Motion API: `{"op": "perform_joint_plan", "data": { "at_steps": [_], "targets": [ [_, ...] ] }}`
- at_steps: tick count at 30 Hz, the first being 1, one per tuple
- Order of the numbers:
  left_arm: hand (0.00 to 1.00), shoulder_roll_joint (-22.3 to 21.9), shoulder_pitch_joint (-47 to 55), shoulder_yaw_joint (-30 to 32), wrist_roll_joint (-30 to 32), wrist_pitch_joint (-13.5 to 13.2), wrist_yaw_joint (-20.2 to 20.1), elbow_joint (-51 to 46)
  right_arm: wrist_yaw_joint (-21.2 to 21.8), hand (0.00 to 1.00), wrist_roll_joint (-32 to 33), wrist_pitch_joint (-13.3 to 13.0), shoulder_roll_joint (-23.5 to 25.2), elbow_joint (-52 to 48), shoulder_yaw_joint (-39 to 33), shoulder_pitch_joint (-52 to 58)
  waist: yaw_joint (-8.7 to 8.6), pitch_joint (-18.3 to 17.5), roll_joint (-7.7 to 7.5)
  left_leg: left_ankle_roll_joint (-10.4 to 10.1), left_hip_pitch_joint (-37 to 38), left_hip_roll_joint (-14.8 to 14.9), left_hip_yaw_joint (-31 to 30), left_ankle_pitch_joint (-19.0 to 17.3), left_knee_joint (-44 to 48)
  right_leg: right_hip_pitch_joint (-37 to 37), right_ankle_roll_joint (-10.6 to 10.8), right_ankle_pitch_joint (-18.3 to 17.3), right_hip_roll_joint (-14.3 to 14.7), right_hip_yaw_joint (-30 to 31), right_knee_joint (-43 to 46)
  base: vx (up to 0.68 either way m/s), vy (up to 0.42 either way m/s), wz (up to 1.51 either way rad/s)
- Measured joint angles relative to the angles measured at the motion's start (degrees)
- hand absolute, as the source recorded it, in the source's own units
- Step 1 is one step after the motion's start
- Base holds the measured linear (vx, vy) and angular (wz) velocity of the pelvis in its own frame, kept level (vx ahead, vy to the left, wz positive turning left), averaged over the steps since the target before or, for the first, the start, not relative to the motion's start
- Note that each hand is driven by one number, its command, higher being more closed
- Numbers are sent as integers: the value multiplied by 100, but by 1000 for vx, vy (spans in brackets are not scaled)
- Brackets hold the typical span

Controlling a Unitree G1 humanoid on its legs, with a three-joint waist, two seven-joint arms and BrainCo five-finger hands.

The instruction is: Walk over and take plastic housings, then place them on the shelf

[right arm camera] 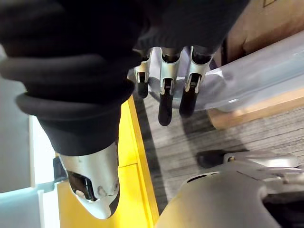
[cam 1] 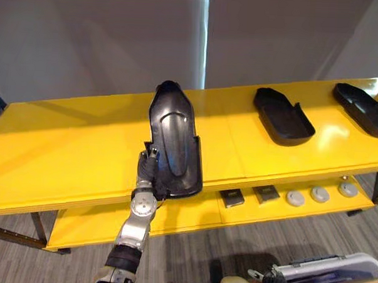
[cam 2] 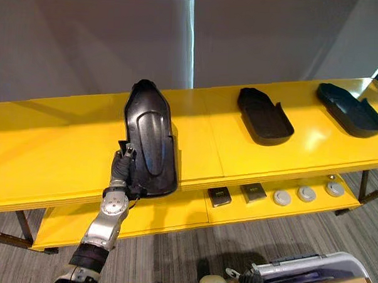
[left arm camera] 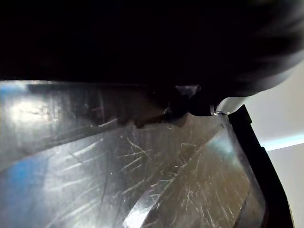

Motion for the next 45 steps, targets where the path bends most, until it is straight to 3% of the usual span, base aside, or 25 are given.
{"op": "perform_joint_plan", "data": {
  "at_steps": [4, 6, 9, 10, 21, 28, 35, 41, 45],
  "targets": [
    [100, 59, -677, 188, 101, 175, 144, 748, 3, 0, -34, -10, 20, -26, 52, -1, -50, 20, -74, -64, 42, 18, 29, 60, -136, -26, 1, 0, 33, -2, 2, -7, -6, -2],
    [100, 103, -941, 351, 99, 261, 241, 1034, 0, 0, -39, -30, 1, -25, 168, -40, -158, 24, -75, -112, 45, 33, 34, 136, -197, -50, 30, 22, 54, -15, 13, 46, -1, -1],
    [100, 196, -1226, 400, 100, 336, 370, 1137, -6, 0, -41, -51, 0, -27, 180, -58, -215, 36, -74, -70, -11, 44, 101, 233, -201, -179, -32, 72, 75, 10, 24, 64, 14, -8],
    [0, 262, -1409, 470, 98, 351, 381, 1286, -9, 0, -41, -48, -6, -30, 218, -91, -283, 46, -76, -43, -44, 44, 134, 255, -194, -214, -63, 98, 78, 15, 25, 81, 31, -5],
    [0, 502, -2330, 869, 78, 465, 620, 1836, -7, 0, -49, -99, -126, -301, 444, -132, -323, 303, 19, -53, -165, 62, 239, 237, -147, -386, -70, 104, 115, 174, 27, 14, 8, -8],
    [0, 492, -2334, 924, 72, 462, 658, 1836, -5, 0, -49, -125, -147, -382, 501, -132, -388, 319, 44, -53, -181, 70, 241, 238, -114, -386, -90, 118, 113, 171, 27, -48, -8, 0],
    [0, 300, -2277, 1026, -377, 455, 894, 1743, -21, 0, -48, -105, -162, -415, 500, -182, -423, 359, 109, -51, -149, 74, 216, 242, -119, -345, -96, 122, 111, 143, 26, -13, 2, 1],
    [0, -11, -1519, 693, -380, 375, 1131, -236, -45, 0, -45, -89, -194, -397, 497, -214, -383, 370, 179, -48, -122, 69, 137, 244, -124, -290, -94, 118, 99, 69, 27, 1, 8, 7],
    [0, -217, -828, 159, 198, 107, 1086, -1533, -43, 0, -33, -104, -232, -225, 489, -224, -270, 370, 240, -42, -148, 44, -39, 246, -121, -248, -87, 101, 64, -55, 26, -10, 16, 17]
  ]
}}
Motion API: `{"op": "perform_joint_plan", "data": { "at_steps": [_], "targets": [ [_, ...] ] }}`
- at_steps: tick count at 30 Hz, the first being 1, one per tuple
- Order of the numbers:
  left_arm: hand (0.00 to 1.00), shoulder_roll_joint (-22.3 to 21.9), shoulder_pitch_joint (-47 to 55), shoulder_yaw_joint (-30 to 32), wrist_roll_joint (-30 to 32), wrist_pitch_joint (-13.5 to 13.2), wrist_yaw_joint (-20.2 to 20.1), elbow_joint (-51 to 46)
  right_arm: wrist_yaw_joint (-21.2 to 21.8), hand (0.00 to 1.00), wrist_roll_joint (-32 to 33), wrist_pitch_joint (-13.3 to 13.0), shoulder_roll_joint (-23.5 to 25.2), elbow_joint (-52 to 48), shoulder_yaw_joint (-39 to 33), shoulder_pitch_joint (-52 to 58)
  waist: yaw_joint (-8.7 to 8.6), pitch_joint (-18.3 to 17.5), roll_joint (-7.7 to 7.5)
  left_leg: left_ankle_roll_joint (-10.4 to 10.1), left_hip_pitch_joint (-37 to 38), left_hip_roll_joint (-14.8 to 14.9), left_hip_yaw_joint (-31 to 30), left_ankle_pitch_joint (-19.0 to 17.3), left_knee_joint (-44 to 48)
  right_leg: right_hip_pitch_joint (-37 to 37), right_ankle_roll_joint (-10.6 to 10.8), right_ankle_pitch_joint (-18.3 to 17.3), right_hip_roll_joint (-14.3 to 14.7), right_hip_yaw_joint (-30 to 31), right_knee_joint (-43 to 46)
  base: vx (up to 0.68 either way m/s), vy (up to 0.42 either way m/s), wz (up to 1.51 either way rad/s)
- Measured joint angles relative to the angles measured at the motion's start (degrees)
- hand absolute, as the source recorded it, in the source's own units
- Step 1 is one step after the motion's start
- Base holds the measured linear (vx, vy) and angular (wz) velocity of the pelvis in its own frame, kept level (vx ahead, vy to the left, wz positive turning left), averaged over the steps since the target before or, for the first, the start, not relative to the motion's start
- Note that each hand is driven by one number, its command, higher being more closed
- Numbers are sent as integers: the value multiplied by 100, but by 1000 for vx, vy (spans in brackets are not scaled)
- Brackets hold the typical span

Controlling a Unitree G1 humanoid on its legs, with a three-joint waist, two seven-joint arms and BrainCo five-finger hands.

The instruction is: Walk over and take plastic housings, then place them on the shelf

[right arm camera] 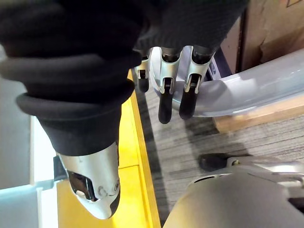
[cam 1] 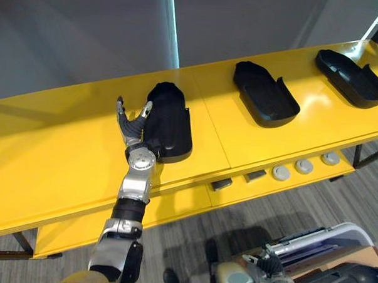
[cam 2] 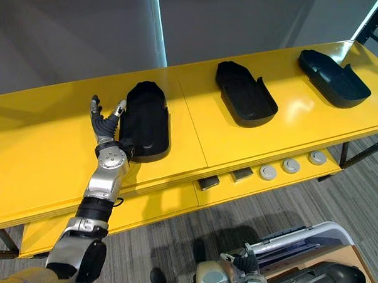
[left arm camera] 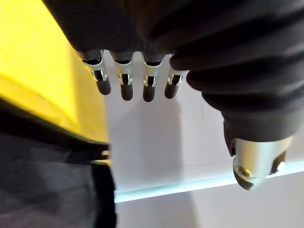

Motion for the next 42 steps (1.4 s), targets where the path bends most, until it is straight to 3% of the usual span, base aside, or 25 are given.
{"op": "perform_joint_plan", "data": {
  "at_steps": [1, 4, 6, 9, 11, 18, 24, 31, 42],
  "targets": [
    [100, -1, 157, -58, 130, -41, -23, -131, 0, 0, 1, 3, 0, 11, -3, 0, -1, 2, 7, 6, 14, 1, -7, 4, -1, 22, 0, 0, -3, -25, 0, -10, 17, 16],
    [100, 6, 893, -290, 478, -188, -276, -516, 0, 0, 4, -1, -10, 41, -20, 1, 19, -21, 46, 7, 48, -4, -58, 5, 1, 85, 3, -2, -20, -96, -1, -26, 17, 13],
    [100, 74, 1395, -557, 641, -263, -489, -683, 3, 0, 3, 0, -30, 84, -22, 17, 148, -24, 49, 6, 38, -5, -85, 4, 0, 86, 3, -2, -24, -113, -3, -48, 9, 6],
    [100, 191, 1916, -870, 907, -412, -811, -698, 7, 0, 2, 0, -61, 223, -22, -24, 201, -33, 62, 20, 4, -1, -131, 18, -8, 81, 56, -48, -28, -180, -5, -48, -5, 10],
    [100, 227, 2157, -1082, 1029, -456, -992, -688, 7, 0, 1, 0, -72, 250, -22, -21, 284, -37, 65, 19, -10, 3, -140, 19, -24, 72, 83, -69, -29, -223, -15, -48, -13, 4],
    [100, 256, 2273, -1478, 1285, -576, -1472, -183, 22, 0, -2, 20, -99, 455, -1, -113, 293, -109, 52, -4, -64, 7, -185, 36, -86, 23, 97, -95, -29, -256, -23, -3, 1, 5],
    [100, 266, 1971, -1775, 1695, -548, -1476, 278, 14, 0, -6, 64, -66, 464, 7, -115, 285, -162, -10, 27, -109, 4, -136, 59, -92, -60, 74, -75, -23, -236, -4, 41, 16, -3],
    [100, 312, 1327, -1866, 1716, -422, -1463, 774, 18, 0, -12, 66, -35, 480, 12, -222, 251, -187, -46, 36, -70, -4, -87, 57, -90, -39, 78, -68, -23, -221, -5, 20, 10, -3],
    [100, 346, 625, -1903, 1768, -288, -1444, 1447, 23, 0, -12, 57, 7, 441, 61, -393, 56, -164, -87, 6, -55, 6, 54, 28, -83, -73, 89, -60, -11, -76, -31, -40, -2, -5]
  ]
}}
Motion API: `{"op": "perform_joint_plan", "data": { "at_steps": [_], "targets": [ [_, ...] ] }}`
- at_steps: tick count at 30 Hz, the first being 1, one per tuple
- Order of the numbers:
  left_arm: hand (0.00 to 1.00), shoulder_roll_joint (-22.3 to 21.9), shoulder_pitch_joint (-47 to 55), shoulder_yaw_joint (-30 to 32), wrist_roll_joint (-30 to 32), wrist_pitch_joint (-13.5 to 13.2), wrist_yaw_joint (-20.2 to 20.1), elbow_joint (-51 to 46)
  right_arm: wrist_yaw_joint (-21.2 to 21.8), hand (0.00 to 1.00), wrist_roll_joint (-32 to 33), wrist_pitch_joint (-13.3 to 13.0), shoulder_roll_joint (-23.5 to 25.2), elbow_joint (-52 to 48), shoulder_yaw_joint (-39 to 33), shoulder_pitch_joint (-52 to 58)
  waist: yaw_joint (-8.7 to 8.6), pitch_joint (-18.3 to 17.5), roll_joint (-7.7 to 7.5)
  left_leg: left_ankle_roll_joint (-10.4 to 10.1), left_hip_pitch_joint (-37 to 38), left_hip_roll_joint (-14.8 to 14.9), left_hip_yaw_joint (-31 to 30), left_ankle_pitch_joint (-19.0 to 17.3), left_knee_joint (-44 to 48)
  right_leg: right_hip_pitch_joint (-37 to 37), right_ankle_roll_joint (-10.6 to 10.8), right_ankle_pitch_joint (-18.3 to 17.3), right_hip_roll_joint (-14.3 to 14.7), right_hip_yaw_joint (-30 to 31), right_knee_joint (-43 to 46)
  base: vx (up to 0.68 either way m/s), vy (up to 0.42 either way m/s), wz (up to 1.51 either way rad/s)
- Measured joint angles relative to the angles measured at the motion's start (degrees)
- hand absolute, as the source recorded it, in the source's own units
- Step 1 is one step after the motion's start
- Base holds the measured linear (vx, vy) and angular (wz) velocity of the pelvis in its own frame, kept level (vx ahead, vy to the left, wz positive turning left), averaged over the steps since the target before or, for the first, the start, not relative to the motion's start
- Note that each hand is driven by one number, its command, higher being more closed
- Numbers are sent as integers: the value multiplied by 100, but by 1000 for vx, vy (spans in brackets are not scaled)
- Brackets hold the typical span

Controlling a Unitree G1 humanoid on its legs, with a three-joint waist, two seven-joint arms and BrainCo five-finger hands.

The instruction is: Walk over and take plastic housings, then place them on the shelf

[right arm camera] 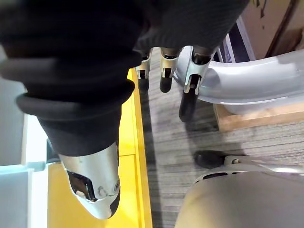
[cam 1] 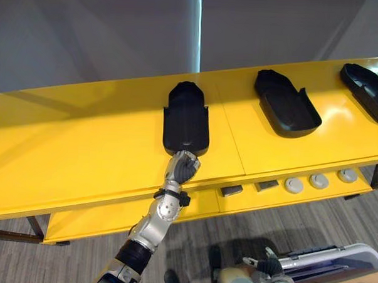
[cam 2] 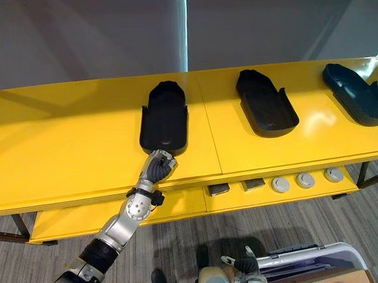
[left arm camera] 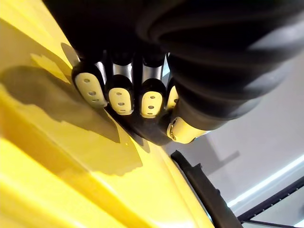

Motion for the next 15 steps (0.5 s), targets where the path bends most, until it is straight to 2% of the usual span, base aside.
{"op": "perform_joint_plan", "data": {
  "at_steps": [1, 7, 10, 15],
  "targets": [
    [100, 5, -23, 5, -1, 29, 0, 0, 0, 0, 0, 0, 8, 0, 0, -38, -78, 2, -4, 0, -3, 3, 6, 0, -4, -7, 3, -3, 3, 5, 0, 0, 0, 0],
    [100, -108, -93, 1, -38, 50, -1, -1, -5, 0, 0, -3, 47, 1, -26, -53, -86, 3, -5, -1, -5, 9, 36, -1, -16, -26, 2, -2, 14, 25, 5, -2, 0, -2],
    [100, -109, -57, 16, -349, 42, -8, -156, -22, 0, 3, 13, 68, 12, -66, -52, -86, 2, -2, 32, 8, 10, 9, 22, -15, -1, -20, 13, 11, -23, 24, 18, 7, 3],
    [100, 6, 313, 398, -1009, -193, -8, -1842, -24, 0, 4, 92, 42, 123, -80, -64, -43, -3, 11, 35, 77, 1, -220, 24, -5, 170, 16, -24, -26, -230, 24, 18, 16, 22]
  ]
}}
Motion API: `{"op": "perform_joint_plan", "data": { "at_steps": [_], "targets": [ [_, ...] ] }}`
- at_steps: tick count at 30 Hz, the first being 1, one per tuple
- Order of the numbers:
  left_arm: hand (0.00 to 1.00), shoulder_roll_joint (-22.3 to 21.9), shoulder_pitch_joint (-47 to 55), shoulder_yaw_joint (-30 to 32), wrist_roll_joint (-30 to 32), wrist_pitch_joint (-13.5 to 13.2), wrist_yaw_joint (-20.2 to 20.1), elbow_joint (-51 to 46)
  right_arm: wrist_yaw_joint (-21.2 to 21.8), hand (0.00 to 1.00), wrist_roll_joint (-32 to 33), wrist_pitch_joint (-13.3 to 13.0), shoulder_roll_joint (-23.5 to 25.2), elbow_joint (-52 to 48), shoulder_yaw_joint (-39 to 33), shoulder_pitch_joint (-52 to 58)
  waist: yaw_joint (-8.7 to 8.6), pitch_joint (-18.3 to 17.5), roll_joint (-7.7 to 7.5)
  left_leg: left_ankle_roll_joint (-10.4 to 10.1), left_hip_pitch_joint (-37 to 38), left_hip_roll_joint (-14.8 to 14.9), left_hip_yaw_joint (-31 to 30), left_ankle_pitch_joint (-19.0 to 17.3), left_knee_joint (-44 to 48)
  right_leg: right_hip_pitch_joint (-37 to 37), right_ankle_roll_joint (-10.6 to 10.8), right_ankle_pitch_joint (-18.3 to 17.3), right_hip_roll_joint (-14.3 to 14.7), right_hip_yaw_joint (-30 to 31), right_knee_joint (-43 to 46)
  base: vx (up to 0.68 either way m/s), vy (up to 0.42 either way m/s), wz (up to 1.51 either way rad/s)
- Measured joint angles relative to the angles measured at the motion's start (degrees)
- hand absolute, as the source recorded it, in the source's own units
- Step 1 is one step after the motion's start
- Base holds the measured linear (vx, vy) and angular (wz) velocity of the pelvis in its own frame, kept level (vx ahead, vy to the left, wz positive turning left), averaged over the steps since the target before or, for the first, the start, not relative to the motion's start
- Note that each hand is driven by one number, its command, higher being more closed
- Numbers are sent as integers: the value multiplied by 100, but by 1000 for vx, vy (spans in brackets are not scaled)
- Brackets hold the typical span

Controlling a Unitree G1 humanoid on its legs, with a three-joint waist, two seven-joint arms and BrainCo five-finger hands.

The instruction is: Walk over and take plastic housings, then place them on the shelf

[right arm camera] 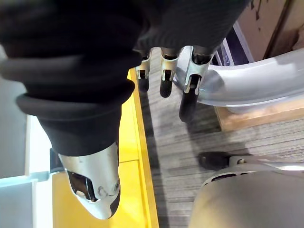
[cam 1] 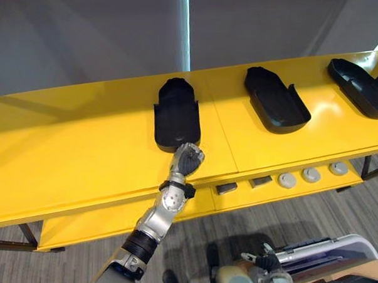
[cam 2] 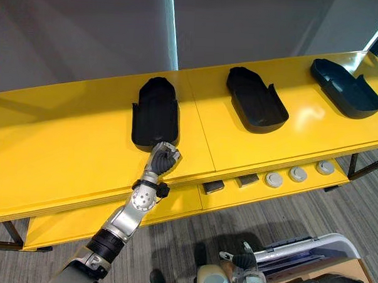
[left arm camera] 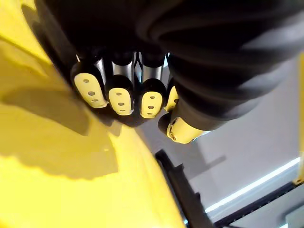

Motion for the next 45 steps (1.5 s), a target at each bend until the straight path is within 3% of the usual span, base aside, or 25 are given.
{"op": "perform_joint_plan", "data": {
  "at_steps": [4, 10, 13, 16, 17, 18, 21, 24, 27, 30, 33, 37, 45],
  "targets": [
    [100, 25, 84, 892, -633, -385, 145, -1063, 3, 0, 4, 28, -96, 146, -8, 1, 206, -1, 5, 3, -24, -17, -221, 2, 10, 64, -19, -33, -24, -132, 1, -20, 10, 24],
    [100, 23, 339, 3358, -2000, -1070, 975, -1630, 4, 0, 2, 40, -169, 338, -23, 14, 406, -30, 51, 22, -2, 4, -581, 34, 9, 292, -60, -153, -16, -449, 2, -17, -7, 30],
    [100, 46, 731, 4434, -2539, -1274, 1299, -1126, -1, 0, -4, 55, -177, 348, -120, 50, 608, -44, 74, 3, -6, 16, -653, 49, 1, 317, -85, -176, -1, -505, 2, 5, -1, 11],
    [100, 308, 1262, 4993, -3125, -1215, 1474, 89, 1, 0, -85, 60, -154, 310, -142, -5, 632, -84, 48, 16, 29, 31, -748, 89, -9, 398, -92, -191, 10, -615, 3, 9, 4, 21],
    [100, 363, 1369, 5036, -3242, -1162, 1469, 374, 0, 0, -120, 60, -150, 297, -141, -16, 662, -99, 43, 15, 31, 32, -744, 89, -8, 398, -93, -192, 12, -609, 2, 0, 15, -4],
    [0, 446, 1546, 5066, -3389, -1012, 1423, 996, 2, 0, -129, 60, -150, 256, -141, -12, 746, -127, 36, 15, 37, 32, -731, 89, -8, 398, -93, -192, 12, -593, 2, -4, 18, -3],
    [0, 517, 1973, 5076, -3414, -383, 831, 2542, 24, 0, -196, 86, -91, 125, -122, -21, 781, -194, -41, 12, 39, 31, -715, 87, -9, 400, -91, -194, 8, -586, 1, 0, 0, 0],
    [0, 396, 2351, 4793, -3276, 52, 197, 3672, 49, 0, -206, 106, 18, 101, -95, -21, 783, -246, -126, 8, 55, 37, -653, 84, -10, 401, -90, -195, 9, -550, 0, -15, 13, -3],
    [0, 238, 2554, 4230, -2570, 286, -314, 4254, 51, 0, -203, 136, 52, 100, -95, -20, 849, -250, -135, -23, 108, 39, -539, 60, -12, 400, -87, -196, 15, -421, -1, -35, 21, -18],
    [0, 171, 2541, 3794, -1735, 337, -613, 4438, 52, 0, -202, 136, 51, 101, -98, -19, 859, -246, -132, -27, 123, 46, -484, 57, -7, 393, -71, -206, 25, -374, -11, -46, 6, -12],
    [0, 111, 2526, 3517, -1330, 337, -655, 4551, 50, 0, -201, 136, 49, 100, -103, -13, 848, -245, -127, -41, 123, 69, -385, 34, -7, 351, -72, -204, 52, -256, -21, -35, -1, -21],
    [0, 57, 2469, 3089, -1151, 335, -650, 4653, 43, 0, -186, 135, 43, 98, -240, -23, 751, -230, -81, -43, 129, 103, -341, 11, -6, 338, -90, -217, 86, -229, -22, 5, -7, -7],
    [0, 34, 2286, 2665, -1085, 335, -657, 4763, 22, 0, -186, 145, 63, 108, -395, 33, 727, -217, -60, -143, 214, 208, -174, -94, 148, 355, -122, -280, 189, -71, 5, 63, -3, -11]
  ]
}}
